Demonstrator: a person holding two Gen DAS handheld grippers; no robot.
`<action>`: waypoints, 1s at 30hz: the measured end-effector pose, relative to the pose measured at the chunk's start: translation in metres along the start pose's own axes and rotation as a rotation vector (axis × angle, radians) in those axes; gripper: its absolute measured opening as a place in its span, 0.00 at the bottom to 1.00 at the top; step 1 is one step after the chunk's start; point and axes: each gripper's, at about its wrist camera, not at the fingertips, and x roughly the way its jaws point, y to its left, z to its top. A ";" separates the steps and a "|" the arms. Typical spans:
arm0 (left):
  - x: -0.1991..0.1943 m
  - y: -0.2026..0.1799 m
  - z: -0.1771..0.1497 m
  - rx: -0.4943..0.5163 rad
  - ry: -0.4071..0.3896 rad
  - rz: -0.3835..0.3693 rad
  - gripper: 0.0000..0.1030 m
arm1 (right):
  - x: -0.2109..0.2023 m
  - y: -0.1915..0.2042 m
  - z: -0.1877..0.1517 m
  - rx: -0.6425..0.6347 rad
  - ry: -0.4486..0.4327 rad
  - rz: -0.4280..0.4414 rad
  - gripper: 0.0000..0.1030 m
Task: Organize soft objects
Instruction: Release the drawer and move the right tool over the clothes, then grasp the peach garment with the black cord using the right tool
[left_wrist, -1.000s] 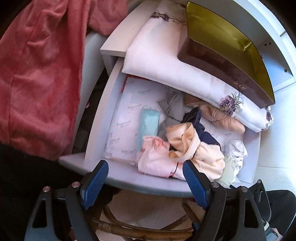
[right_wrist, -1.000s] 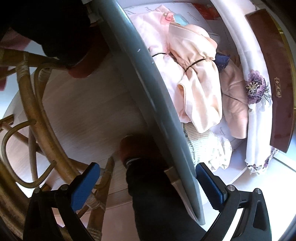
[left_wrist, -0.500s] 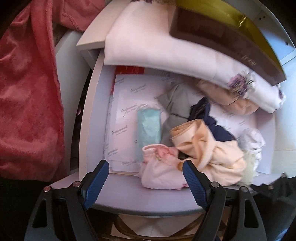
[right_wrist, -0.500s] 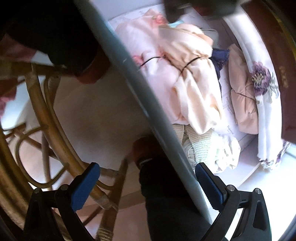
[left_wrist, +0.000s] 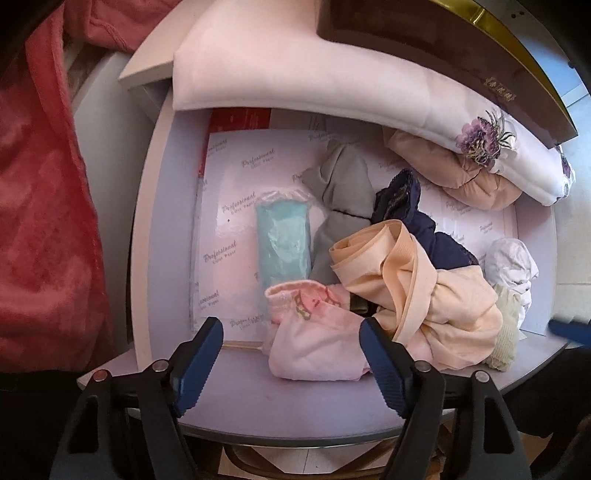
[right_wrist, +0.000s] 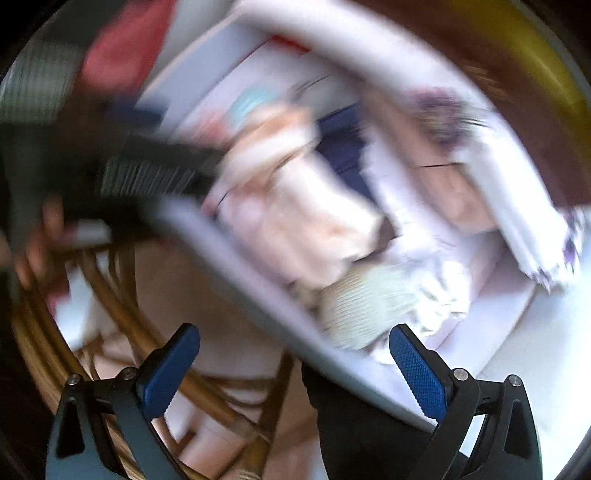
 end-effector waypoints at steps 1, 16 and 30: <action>0.002 0.000 0.000 -0.002 0.004 -0.002 0.73 | -0.006 -0.012 0.003 0.057 -0.023 0.007 1.00; 0.034 -0.014 0.002 0.021 0.013 -0.021 0.73 | 0.023 -0.093 0.051 0.240 -0.145 -0.288 0.82; 0.055 -0.019 0.005 0.006 0.040 -0.046 0.73 | 0.040 -0.108 0.083 0.198 -0.210 -0.321 0.62</action>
